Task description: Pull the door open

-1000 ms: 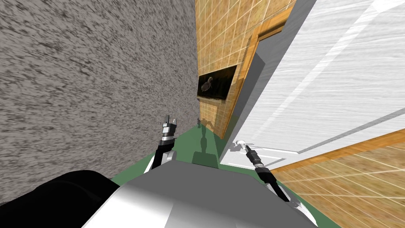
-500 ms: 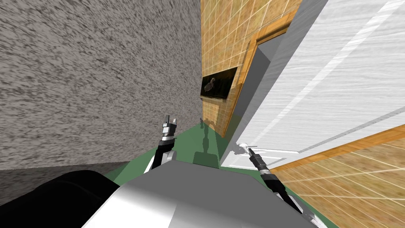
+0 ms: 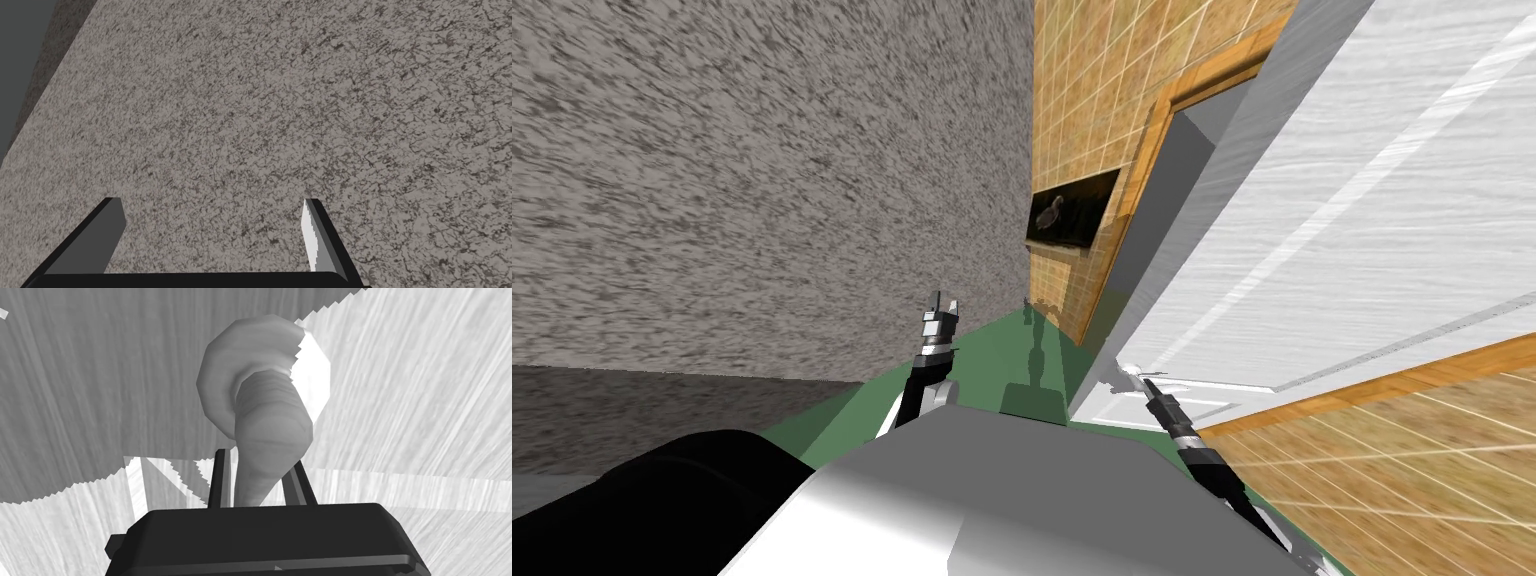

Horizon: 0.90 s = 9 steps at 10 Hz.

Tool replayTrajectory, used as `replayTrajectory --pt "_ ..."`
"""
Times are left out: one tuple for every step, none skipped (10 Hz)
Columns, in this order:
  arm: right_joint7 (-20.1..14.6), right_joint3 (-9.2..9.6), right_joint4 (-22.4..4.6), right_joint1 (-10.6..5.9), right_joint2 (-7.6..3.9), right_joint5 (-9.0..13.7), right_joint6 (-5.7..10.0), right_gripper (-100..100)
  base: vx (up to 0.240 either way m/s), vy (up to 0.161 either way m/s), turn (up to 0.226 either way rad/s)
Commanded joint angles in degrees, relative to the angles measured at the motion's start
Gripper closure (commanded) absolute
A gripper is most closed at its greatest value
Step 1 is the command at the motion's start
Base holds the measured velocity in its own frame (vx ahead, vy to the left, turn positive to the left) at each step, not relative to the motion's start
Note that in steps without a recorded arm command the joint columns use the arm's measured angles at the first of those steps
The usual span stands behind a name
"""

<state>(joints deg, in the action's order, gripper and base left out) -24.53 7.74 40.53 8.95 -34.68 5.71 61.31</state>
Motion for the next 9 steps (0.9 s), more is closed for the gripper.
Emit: replayTrajectory --pt "-0.16 0.14 0.04 0.97 -0.39 0.05 1.13 100 -0.177 -0.079 0.141" --pt "-0.37 0.29 -0.37 1.37 -0.7 0.1 2.16 100 -0.169 -0.088 0.14" --pt "-0.58 0.44 -0.77 1.76 -1.0 0.14 3.17 100 -0.179 -0.091 0.188" --pt "-0.68 0.51 -0.96 1.95 -1.15 0.16 3.65 100 -0.179 -0.085 0.144" --pt "-0.86 0.64 -1.31 2.29 -1.42 0.21 4.54 100 -0.174 -0.076 0.14" --pt "-1.02 0.75 -1.61 2.58 -1.65 0.24 5.3 100 -0.161 -0.06 0.134" --pt "-1.13 0.83 -1.84 2.8 -1.81 0.27 5.86 100 -0.182 -0.055 0.128" --pt "-1.01 0.98 -1.36 2.78 -1.44 0.15 5.19 100 -0.083 -0.025 0.032" --pt "-1.16 1.17 -1.86 2.84 -1.54 0.15 5.82 100 -0.148 -0.042 0.182"
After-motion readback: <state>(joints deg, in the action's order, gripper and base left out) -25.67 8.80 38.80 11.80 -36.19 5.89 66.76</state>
